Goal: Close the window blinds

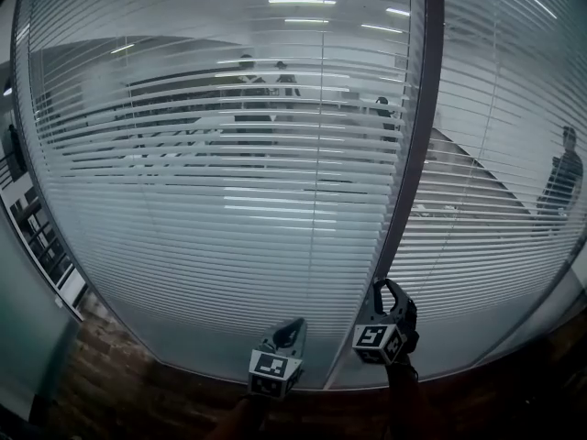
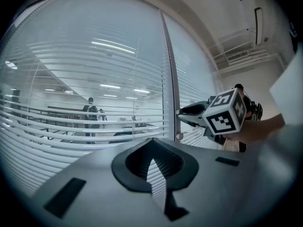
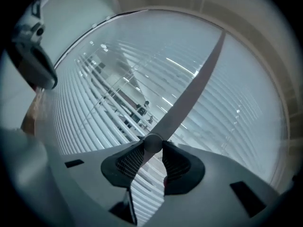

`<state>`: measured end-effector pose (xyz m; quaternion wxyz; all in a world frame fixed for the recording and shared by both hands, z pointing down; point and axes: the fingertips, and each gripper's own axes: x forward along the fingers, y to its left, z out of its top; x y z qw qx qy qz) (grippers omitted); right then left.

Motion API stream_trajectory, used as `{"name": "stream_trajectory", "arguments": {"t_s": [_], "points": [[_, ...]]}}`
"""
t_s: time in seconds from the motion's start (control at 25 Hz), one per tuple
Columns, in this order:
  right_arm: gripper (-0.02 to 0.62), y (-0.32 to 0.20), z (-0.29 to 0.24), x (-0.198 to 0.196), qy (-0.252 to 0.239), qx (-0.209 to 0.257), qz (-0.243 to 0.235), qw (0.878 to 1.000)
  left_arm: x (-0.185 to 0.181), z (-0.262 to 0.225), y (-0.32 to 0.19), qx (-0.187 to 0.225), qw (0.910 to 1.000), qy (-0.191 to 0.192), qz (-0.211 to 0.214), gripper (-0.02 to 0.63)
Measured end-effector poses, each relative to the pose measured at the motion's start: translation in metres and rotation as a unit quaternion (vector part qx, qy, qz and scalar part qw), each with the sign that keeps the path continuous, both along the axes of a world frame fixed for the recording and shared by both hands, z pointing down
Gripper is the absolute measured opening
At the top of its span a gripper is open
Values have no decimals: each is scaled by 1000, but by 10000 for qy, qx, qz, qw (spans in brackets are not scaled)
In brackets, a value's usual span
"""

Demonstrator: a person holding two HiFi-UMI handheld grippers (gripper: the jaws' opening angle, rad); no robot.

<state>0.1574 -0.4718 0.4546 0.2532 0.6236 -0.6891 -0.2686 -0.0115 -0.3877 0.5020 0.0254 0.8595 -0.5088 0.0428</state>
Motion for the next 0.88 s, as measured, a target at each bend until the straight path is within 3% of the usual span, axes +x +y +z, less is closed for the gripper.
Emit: {"name": "stream_trajectory", "arguments": {"t_s": [0.12,0.24,0.48,0.6,0.68,0.88], "points": [[126,2,-3,-2,1098,83,-29,9939,-1,-2,3,7,10000,7,-3,0],[126,3,-2,-3,2110,179,-40,9773,-1,-5,6,43,10000,23,6,2],[126,3,-1,-5,3599,360,-23,9323,-4,-8,9,63,10000,-6,-13,1],[126,5,1,-5,4344,473,-22,8995,-3,-7,11,69,10000,-26,-11,2],[126,6,4,-10,4668,517,-103,8828,-3,-6,13,90,9999,-75,-29,0],[126,7,9,-11,4831,468,-218,8740,-5,-6,15,107,9999,-108,-68,2]]}}
